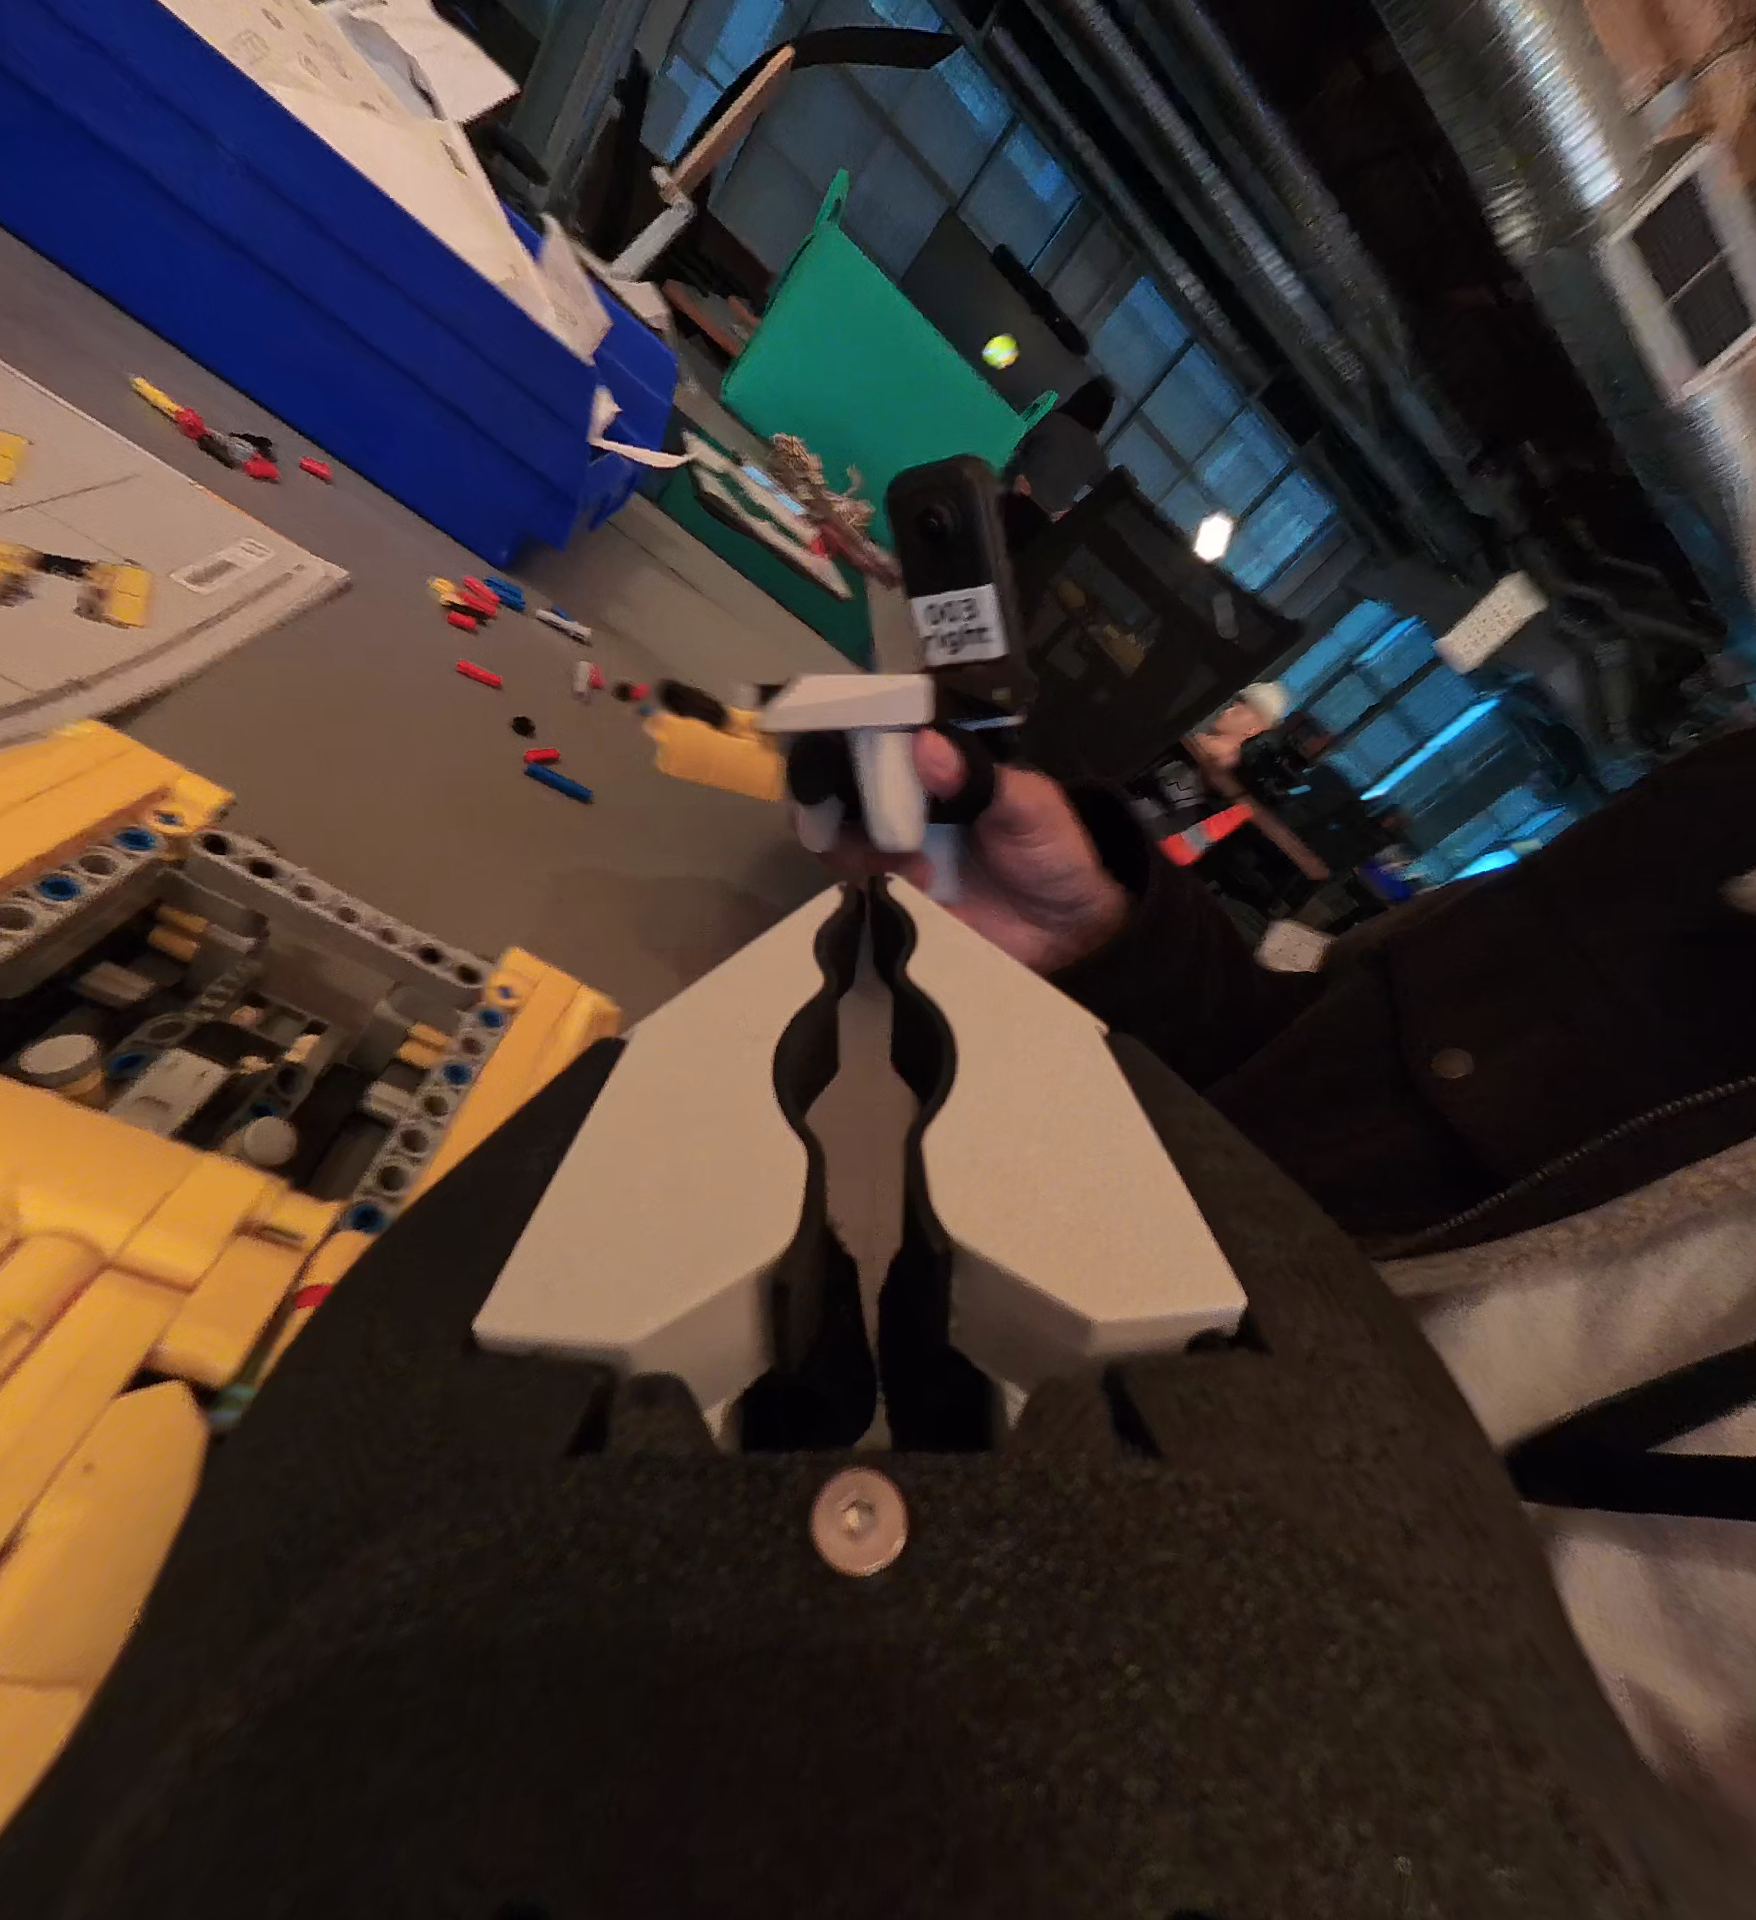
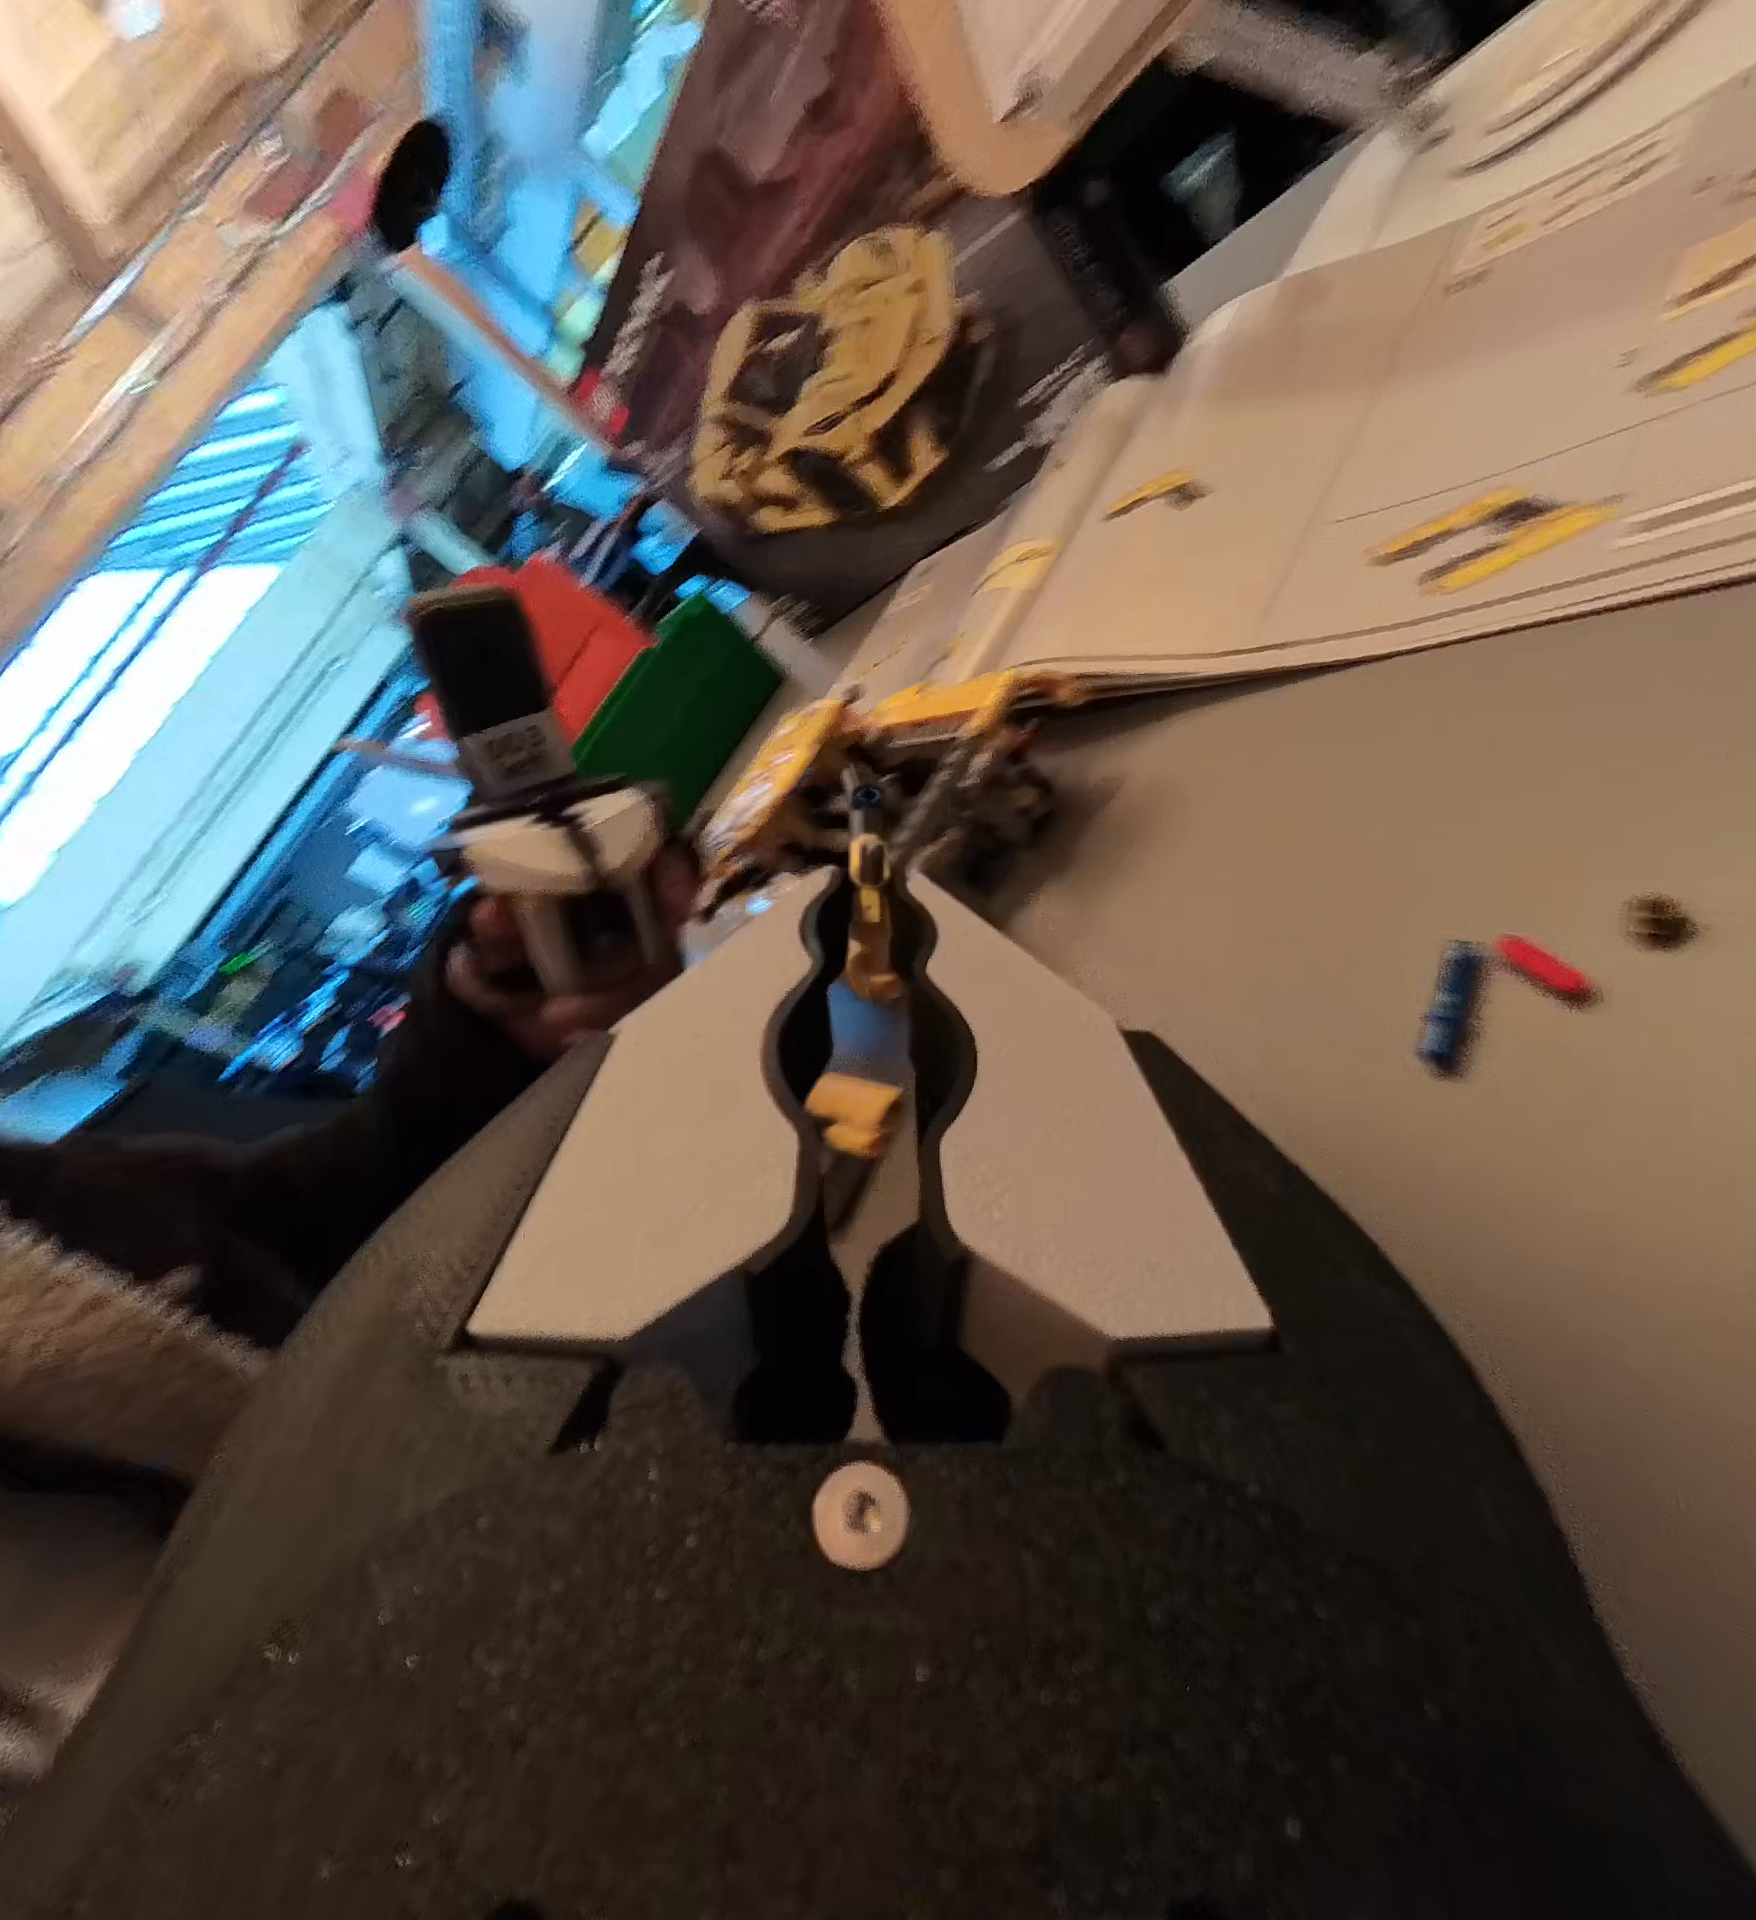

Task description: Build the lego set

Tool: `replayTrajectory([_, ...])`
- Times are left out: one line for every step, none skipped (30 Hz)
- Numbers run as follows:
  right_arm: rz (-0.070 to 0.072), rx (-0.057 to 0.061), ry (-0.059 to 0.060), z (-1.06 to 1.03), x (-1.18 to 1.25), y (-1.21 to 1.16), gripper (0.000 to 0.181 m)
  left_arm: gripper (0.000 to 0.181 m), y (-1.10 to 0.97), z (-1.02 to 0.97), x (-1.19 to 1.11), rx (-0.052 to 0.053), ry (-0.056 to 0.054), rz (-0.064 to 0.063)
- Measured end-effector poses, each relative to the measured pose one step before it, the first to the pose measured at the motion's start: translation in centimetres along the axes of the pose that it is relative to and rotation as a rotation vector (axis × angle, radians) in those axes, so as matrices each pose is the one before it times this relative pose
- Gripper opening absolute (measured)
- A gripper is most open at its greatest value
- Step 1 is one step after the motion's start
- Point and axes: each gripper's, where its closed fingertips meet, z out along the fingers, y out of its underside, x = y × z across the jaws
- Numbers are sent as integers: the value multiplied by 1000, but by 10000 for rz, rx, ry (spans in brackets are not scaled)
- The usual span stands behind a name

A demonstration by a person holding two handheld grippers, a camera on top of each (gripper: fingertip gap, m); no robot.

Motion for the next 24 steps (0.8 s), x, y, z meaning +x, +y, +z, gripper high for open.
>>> replayTrajectory([22, -455, -642, 450, -1075, 677, 6, 3, 43, -3, -485, -72, -517, 595])
replayTrajectory([57, -536, -539, 592, -839, 893, 6, 6, 49, 0, -307, -115, -575, 969])
replayTrajectory([103, -725, -349, 632, -497, 1174, 6, 11, 186, 21, -17, -270, -520, 1243])
replayTrajectory([131, -760, -266, 610, -326, 1217, 7, 17, 460, 83, 270, -490, -412, 1414])
replayTrajectory([174, -607, -301, 566, -335, 1030, 7, 28, 669, 145, 382, -671, -372, 1477])
replayTrajectory([177, -456, -311, 483, -357, 792, 7, 34, 569, 149, 405, -627, -377, 1391])
replayTrajectory([135, -425, -283, 394, -337, 708, 7, 35, 274, 122, 568, -388, -274, 1145])
replayTrajectory([85, -370, -205, 333, -253, 570, 7, 35, 139, 142, 669, -177, -134, 771])
replayTrajectory([64, -282, -191, 279, -249, 433, 7, 35, 166, 198, 592, -101, -28, 366])
replayTrajectory([85, -225, -186, 217, -209, 346, 7, 36, 294, 240, 630, -167, 188, 54])
replayTrajectory([94, -156, -135, 164, -127, 257, 7, 35, 403, 214, 689, -234, 406, -101])
replayTrajectory([100, -97, -67, 85, -23, 171, 7, 37, 428, 152, 507, -247, 365, -100])
replayTrajectory([127, -80, -69, 54, -2, 149, 7, 39, 404, 80, 411, -221, 264, 14])
replayTrajectory([194, -46, -131, 29, -16, 109, 7, 40, 378, 71, 399, -204, 179, 139])
replayTrajectory([227, 12, -37, -9, 162, 9, 7, 40, 306, 112, 277, -188, 26, 210])
replayTrajectory([193, 28, 13, -27, 212, -37, 7, 40, 215, 169, 191, -166, -72, 230])
replayTrajectory([106, 25, -24, -32, 57, -29, 7, 40, 152, 218, 158, -152, -87, 198])
replayTrajectory([33, -19, 29, 26, 65, 34, 7, 40, 112, 261, 126, -141, -78, 145])
replayTrajectory([-3, -55, 28, 85, 44, 78, 7, 39, 139, 258, 151, -142, -36, 109])
replayTrajectory([-22, -65, 37, 99, 29, 98, 7, 34, 253, 233, 225, -177, 32, 105])
replayTrajectory([-2, -73, 119, 81, 172, 115, 7, 26, 309, 200, 127, -183, -19, 120])
replayTrajectory([18, -11, 142, 61, 221, 11, 7, 25, 275, 138, -24, -164, -53, 69])
replayTrajectory([-1, -37, 47, 57, 70, 56, 7, 25, 125, 39, 28, -100, 47, -24])
replayTrajectory([-19, -7, -38, 23, -55, 7, 7, 25, 4, -48, 105, 0, 138, -122])
